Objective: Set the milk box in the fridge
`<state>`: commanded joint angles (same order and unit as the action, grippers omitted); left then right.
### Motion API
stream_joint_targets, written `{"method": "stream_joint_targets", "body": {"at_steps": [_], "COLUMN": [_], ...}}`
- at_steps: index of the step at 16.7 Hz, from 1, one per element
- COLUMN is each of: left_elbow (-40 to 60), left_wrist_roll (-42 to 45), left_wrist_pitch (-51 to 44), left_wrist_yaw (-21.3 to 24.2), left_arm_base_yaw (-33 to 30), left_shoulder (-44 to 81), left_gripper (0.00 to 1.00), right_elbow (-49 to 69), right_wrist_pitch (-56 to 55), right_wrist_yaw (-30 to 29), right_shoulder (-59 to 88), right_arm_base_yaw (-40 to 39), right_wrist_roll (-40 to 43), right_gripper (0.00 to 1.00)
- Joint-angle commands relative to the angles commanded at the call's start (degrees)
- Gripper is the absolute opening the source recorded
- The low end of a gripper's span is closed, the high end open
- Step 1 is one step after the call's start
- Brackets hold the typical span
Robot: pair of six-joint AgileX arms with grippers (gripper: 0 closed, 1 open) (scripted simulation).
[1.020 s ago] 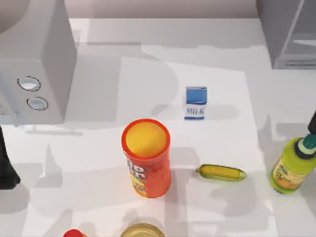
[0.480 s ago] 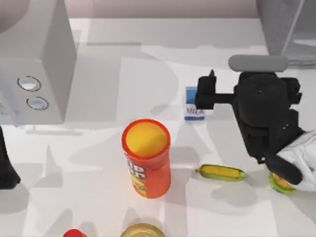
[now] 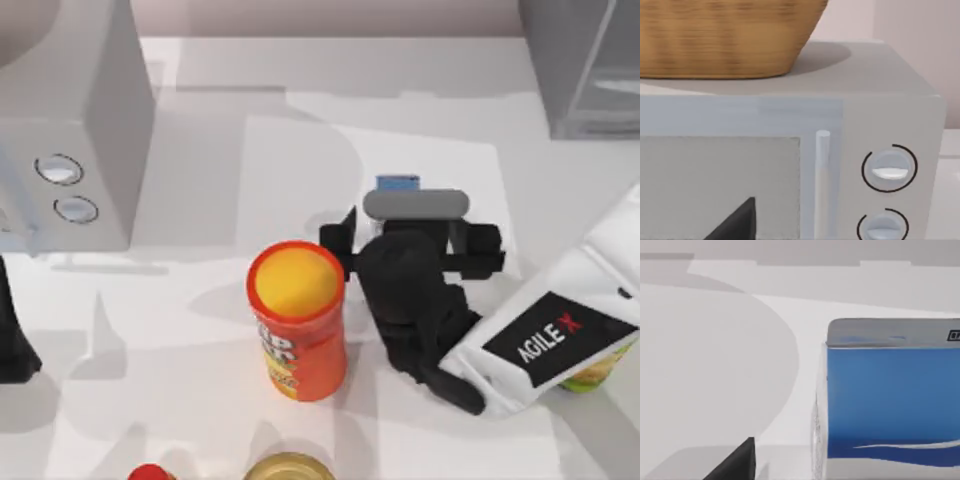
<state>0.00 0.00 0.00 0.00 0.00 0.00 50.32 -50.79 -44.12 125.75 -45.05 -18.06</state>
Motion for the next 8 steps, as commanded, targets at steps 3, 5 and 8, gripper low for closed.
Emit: {"method": "stream_joint_targets", "body": {"at_steps": [3, 5, 8], "left_elbow": [0.00, 0.00, 0.00], "left_wrist_roll": [0.00, 0.00, 0.00], "left_wrist_pitch": [0.00, 0.00, 0.00], "left_wrist_yaw": [0.00, 0.00, 0.00], "left_arm_base_yaw": [0.00, 0.00, 0.00], "left_shoulder": [0.00, 0.00, 0.00], "left_gripper": [1.00, 1.00, 1.00], "right_elbow": [0.19, -0.07, 0.85], "right_wrist_pitch": [-0.18, -0.04, -0.45], "right_wrist_yaw": [-0.21, -0.08, 1.62], "right_shoulder": [0.49, 0.37, 0.72], "right_arm_base_yaw": [-0.17, 0.10, 1.92], "right_wrist_roll": [-0.06, -0.02, 0.97], "right_gripper": [1.00, 1.00, 1.00]}}
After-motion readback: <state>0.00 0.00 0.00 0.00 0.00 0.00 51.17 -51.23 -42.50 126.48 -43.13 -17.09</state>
